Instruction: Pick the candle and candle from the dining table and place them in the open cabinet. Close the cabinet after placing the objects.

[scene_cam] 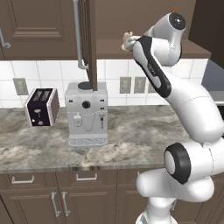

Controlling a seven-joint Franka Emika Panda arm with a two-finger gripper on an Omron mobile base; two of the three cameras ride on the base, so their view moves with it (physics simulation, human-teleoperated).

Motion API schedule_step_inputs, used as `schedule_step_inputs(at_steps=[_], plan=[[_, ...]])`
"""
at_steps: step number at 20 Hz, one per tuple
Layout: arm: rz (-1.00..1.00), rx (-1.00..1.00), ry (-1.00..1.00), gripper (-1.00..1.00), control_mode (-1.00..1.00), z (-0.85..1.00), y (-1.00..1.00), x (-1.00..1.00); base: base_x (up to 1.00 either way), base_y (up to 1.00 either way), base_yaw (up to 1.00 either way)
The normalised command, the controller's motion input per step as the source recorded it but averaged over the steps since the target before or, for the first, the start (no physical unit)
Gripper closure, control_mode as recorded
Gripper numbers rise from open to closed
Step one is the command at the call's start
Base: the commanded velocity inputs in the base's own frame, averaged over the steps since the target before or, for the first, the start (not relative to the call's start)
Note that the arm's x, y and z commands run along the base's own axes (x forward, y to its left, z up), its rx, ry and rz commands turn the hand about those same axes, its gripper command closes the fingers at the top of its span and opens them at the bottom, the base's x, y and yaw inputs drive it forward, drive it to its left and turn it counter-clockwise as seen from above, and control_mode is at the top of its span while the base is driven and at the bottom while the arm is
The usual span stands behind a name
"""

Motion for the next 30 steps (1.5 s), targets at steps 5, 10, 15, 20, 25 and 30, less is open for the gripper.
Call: schedule_step_inputs(at_steps=[5,10,15,20,25,30], plan=[[0.0,0.0,-0.02,-1.0,-1.0,-0.66,0.0,-0.42,0.0,0.0,0.0],[0.0,0.0,-0.06,-1.0,-1.0,-0.46,0.0,-0.5,0.0,0.0,0.0],[0.0,0.0,-0.09,-1.0,-1.0,0.0,-0.02,-0.4,0.0,0.0,0.0],[-0.01,0.09,-0.08,-1.0,-1.0,0.41,-0.12,-0.28,0.0,0.0,0.0],[0.0,0.15,-0.04,-1.0,-1.0,0.52,-0.25,-0.35,0.0,0.0,0.0],[-0.03,0.2,0.0,-1.0,-1.0,0.26,-0.21,-0.45,0.0,0.0,0.0]])
